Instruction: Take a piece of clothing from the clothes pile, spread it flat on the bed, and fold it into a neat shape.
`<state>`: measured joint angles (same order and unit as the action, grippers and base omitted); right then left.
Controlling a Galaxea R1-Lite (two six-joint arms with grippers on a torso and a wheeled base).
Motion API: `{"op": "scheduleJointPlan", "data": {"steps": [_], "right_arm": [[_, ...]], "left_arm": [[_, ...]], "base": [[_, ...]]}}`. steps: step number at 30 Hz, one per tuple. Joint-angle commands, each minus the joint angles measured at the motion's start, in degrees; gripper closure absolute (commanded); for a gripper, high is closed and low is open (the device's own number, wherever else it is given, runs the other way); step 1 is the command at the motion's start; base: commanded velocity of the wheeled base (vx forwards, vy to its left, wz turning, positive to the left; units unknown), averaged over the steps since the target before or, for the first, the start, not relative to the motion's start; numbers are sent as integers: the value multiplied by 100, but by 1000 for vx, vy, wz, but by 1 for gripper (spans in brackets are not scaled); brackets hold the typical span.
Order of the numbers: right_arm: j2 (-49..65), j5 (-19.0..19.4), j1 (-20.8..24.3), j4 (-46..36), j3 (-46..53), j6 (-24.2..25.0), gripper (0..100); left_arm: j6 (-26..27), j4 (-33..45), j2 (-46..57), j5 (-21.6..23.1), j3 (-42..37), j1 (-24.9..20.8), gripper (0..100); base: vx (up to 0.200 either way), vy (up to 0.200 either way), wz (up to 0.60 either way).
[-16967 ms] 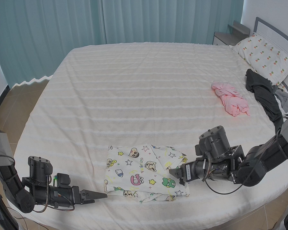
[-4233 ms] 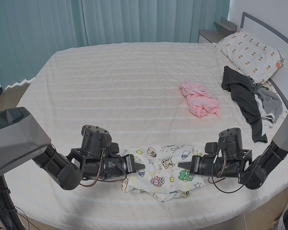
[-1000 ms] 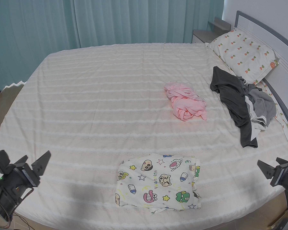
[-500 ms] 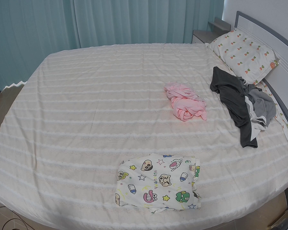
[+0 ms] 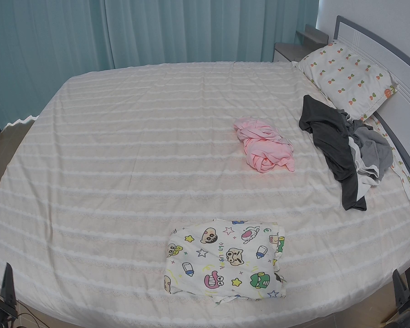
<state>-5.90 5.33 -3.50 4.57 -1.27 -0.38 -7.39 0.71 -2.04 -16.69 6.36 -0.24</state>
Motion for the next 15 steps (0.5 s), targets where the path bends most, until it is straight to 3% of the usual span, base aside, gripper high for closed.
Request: {"op": "scheduleJointPlan", "data": {"steps": [1, 8, 12, 13, 15], "right_arm": [[28, 671, -54, -158, 74, 20, 0], [28, -84, -63, -299, 48, 3, 0], [28, -120, -63, -273, 56, -15, 0], [36, -5, -63, -237, 56, -15, 0], [36, 109, -54, -229, 56, 55, 0]], "left_arm": [[466, -194, 107, 1071, -566, 24, 0], [888, -167, -51, 1590, -548, 51, 0], [888, -167, 63, 1686, -548, 60, 0], [774, -220, 133, 1361, -575, 42, 0], [519, -229, 142, 1309, -575, 42, 0]], "base": [[0, 0, 0], [0, 0, 0], [0, 0, 0], [0, 0, 0], [0, 0, 0]]}}
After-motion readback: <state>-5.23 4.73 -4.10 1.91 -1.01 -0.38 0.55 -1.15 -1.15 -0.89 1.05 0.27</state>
